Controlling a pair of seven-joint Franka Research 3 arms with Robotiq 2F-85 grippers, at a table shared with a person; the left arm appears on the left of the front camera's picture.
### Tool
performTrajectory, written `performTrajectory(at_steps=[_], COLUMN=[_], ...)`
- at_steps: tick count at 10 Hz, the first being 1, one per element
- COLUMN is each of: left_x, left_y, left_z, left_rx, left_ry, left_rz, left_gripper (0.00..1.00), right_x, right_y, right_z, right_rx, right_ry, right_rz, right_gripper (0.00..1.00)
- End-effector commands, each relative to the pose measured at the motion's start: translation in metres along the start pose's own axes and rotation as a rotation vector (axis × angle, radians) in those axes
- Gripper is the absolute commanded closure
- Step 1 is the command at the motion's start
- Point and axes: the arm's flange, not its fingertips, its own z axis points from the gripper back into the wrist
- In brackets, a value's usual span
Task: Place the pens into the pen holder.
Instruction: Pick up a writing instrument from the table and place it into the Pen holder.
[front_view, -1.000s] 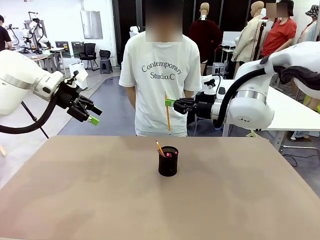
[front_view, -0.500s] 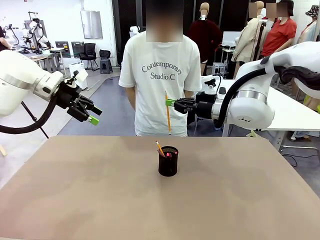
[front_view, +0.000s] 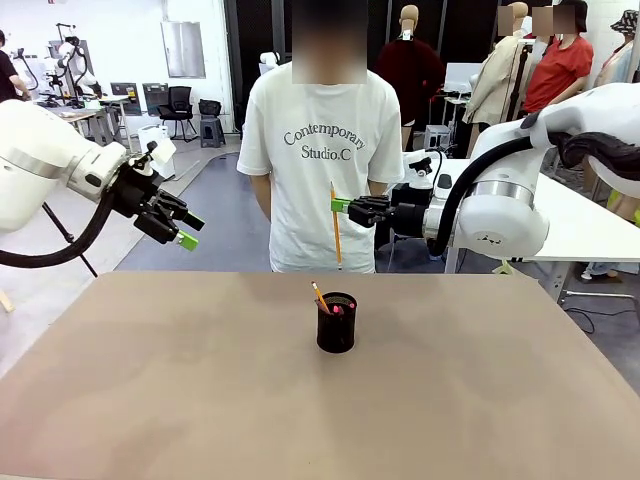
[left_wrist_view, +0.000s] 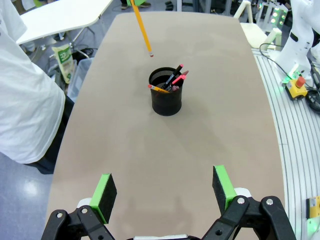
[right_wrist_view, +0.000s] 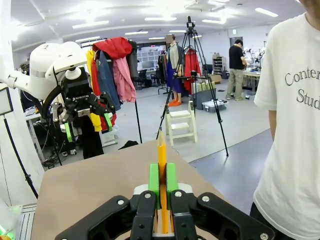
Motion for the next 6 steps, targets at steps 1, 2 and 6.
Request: performTrajectory(at_steps=[1, 2, 6], left_x=[0.0, 0.0, 0.0], left_y=[-0.001, -0.001, -0.001], left_z=[0.003, 0.003, 0.003], left_rx=[0.002, 0.002, 0.002], left_ry=[0.005, 0.005, 0.005], left_rz=[0.004, 0.004, 0.004], left_gripper=[0.0, 0.0, 0.0], right_x=[0.0, -0.011, -0.05], right_y=[0.0, 0.004, -0.003], right_z=[0.0, -0.001, 0.012], right_rx=[0.0, 0.022, 0.084], right_ry=[0.0, -0.024, 0.041], right_rz=[0.0, 0.025, -0.057], right_gripper=[1.0, 1.0, 1.0])
